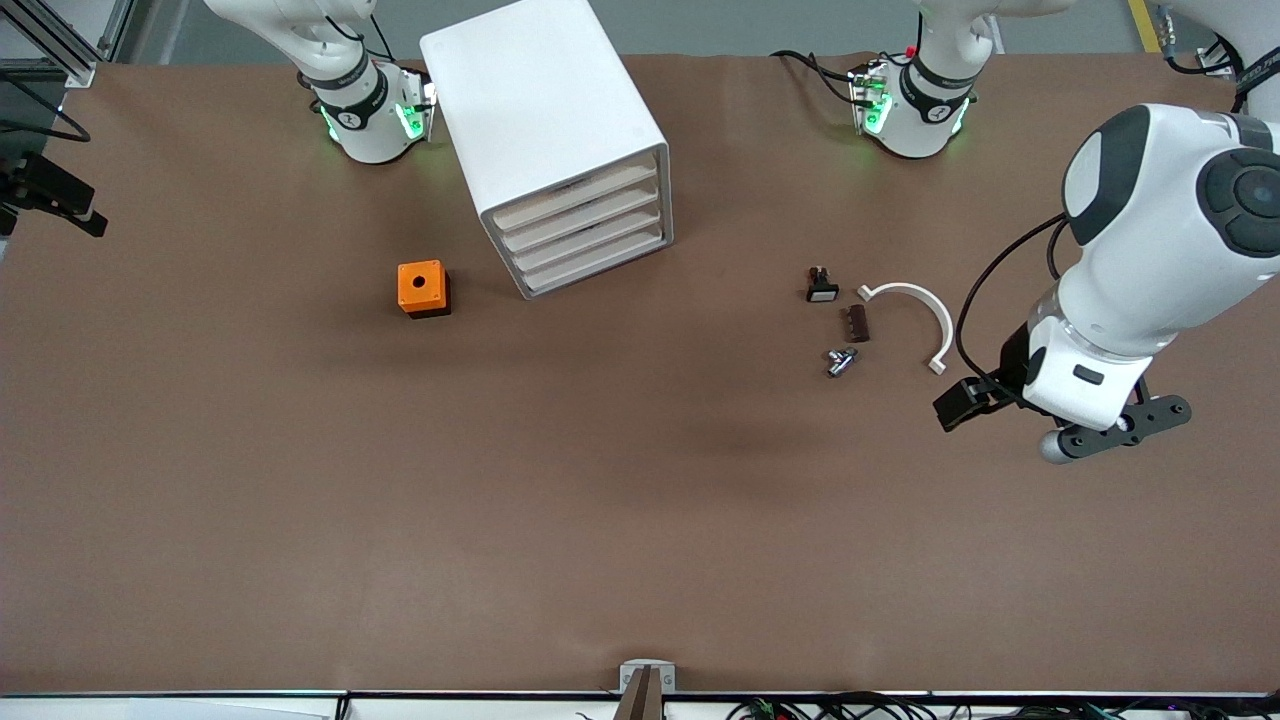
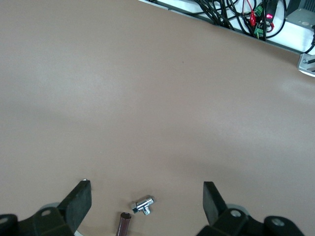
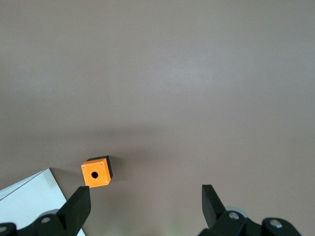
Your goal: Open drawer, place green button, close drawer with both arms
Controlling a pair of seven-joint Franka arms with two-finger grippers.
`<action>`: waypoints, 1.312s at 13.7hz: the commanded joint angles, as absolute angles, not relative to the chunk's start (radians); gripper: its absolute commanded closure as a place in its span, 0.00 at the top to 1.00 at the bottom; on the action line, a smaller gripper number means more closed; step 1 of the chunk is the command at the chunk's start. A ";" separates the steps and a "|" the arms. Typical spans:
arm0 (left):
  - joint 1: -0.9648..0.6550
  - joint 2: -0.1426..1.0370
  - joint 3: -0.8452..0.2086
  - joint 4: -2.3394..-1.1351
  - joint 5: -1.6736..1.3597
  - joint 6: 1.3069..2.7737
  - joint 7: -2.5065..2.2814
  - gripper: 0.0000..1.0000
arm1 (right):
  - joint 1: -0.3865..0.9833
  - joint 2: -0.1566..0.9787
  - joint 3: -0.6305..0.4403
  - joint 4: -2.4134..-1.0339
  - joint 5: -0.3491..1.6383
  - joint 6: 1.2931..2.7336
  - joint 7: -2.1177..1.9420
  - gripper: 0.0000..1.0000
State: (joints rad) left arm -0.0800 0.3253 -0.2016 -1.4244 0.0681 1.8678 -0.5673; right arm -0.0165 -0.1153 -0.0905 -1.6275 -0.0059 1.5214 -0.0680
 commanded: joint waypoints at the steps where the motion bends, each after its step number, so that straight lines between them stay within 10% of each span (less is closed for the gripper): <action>1: -0.077 0.318 -0.206 -1.433 0.081 1.852 -0.557 1.00 | -0.026 -0.149 -0.084 -1.661 -0.015 1.537 -0.083 1.00; 18: 0.032 0.255 -0.198 -1.425 0.087 1.845 -0.337 1.00 | -0.025 -0.147 -0.084 -1.660 -0.009 1.536 -0.083 1.00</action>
